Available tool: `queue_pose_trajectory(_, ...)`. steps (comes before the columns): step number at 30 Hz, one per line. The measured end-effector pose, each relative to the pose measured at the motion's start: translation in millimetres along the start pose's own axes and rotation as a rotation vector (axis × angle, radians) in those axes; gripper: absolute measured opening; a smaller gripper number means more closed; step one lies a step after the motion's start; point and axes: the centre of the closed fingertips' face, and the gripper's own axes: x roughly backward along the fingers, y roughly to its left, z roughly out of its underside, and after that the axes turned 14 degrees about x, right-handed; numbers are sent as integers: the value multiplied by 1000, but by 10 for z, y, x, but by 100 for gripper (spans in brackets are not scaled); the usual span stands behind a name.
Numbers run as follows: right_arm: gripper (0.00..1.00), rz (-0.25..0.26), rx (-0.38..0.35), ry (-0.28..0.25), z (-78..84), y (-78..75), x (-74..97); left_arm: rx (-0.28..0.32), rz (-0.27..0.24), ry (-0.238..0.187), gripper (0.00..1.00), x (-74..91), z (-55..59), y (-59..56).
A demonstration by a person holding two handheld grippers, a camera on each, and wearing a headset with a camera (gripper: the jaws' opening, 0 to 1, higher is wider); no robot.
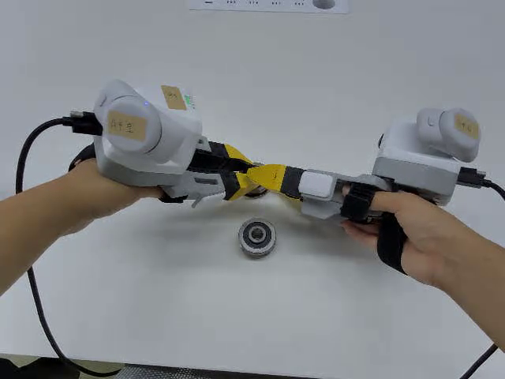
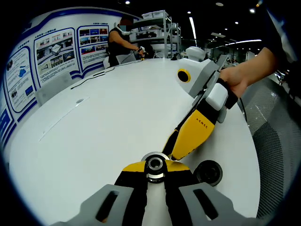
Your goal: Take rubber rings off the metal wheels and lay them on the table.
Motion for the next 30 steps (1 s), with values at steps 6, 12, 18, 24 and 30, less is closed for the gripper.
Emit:
queue_pose_trajectory(6,36,-4,-47,-41,-19,-16,46,2,1,-1,13,-1,-1,-1)
queue_pose_trajectory(12,31,5,-43,-35,-24,-44,37,1,2,0,13,-1,-2,-1)
queue_pose_trajectory(18,13,63,-99,-33,-11,-190,37,3,2,-2,13,1,-3,-1)
queue_pose_trajectory(24,4,89,-125,-17,12,-246,30,-1,3,0,13,0,-3,0)
queue_pose_trajectory(30,2,111,-105,-1,1,-215,44,-4,0,3,13,0,-4,0)
